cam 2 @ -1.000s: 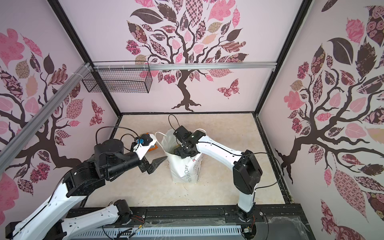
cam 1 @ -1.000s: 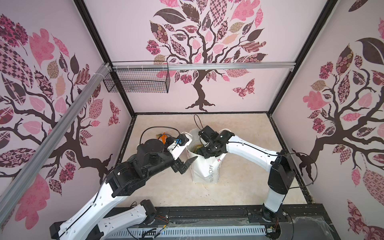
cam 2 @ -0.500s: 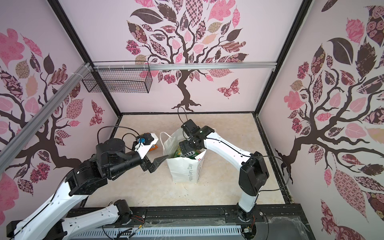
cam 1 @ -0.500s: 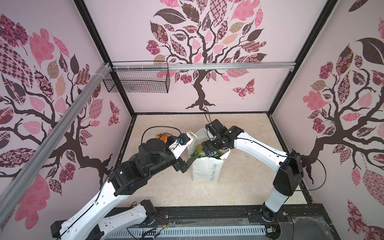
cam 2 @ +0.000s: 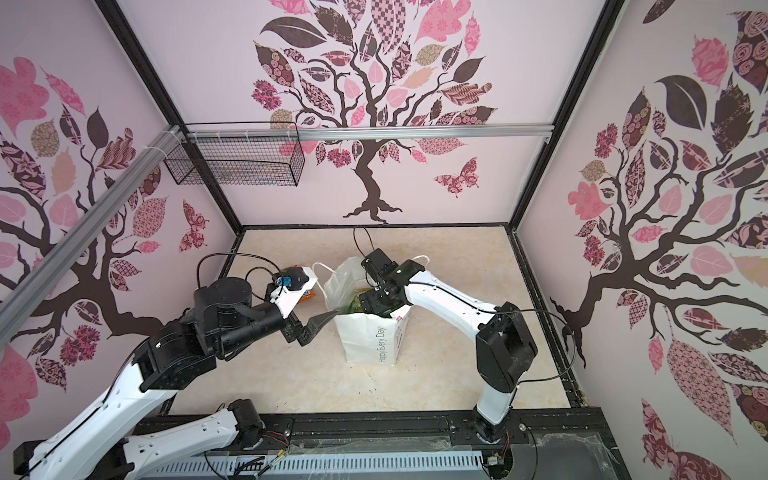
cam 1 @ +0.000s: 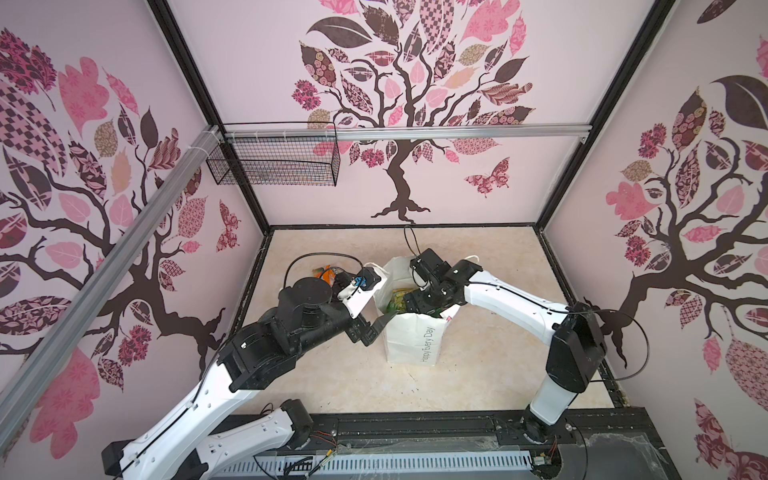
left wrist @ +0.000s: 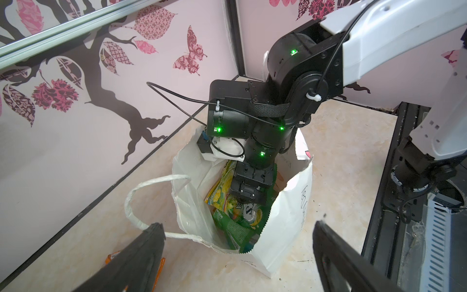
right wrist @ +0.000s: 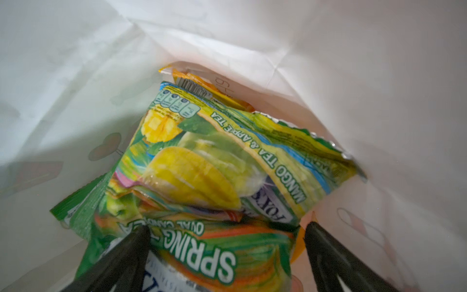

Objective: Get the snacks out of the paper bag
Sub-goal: 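Grip the bag rim with the left gripper while the right gripper lowers into the bag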

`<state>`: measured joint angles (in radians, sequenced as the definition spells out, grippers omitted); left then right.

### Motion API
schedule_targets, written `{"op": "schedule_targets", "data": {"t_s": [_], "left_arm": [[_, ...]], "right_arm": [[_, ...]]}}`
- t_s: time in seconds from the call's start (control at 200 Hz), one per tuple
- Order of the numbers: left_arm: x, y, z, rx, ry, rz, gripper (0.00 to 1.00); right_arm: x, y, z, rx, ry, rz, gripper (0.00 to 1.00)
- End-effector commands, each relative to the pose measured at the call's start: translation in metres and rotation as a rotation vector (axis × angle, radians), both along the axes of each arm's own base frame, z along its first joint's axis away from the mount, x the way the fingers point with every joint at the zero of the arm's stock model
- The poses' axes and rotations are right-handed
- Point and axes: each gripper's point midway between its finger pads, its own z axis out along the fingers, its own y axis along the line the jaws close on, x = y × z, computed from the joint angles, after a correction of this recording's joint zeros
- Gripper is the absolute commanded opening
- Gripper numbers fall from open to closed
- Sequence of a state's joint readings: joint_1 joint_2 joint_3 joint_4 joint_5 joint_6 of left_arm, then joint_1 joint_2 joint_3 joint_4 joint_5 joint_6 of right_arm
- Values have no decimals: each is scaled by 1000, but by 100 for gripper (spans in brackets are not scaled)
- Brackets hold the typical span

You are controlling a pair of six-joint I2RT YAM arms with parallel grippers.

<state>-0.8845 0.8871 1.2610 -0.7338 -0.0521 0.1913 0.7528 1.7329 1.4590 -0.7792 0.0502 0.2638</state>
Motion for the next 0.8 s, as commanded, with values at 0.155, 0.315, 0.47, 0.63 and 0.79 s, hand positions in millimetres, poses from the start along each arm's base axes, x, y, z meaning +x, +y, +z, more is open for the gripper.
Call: {"op": "schedule_targets", "data": {"t_s": [0.155,0.315,0.47,0.63,0.79], "left_arm": [[5,1,-4,-1,-10,26,93],[6,3,-3,-6,-13,37,93],[6,3,0,-12,-22,43,93],[7,3,0,-14,-24,47,93],[9,4,1,-19,-23,60,93]], "right_arm": [[-7,-10,-8,-58,21,-14,66],[-6,-9,13,-14,-21,-22,42],[-7,-6,39,48,-56,-22,21],[-9,-1,68,128,-95,-17,6],[-11,0,96,196,-145,-14,2]]}}
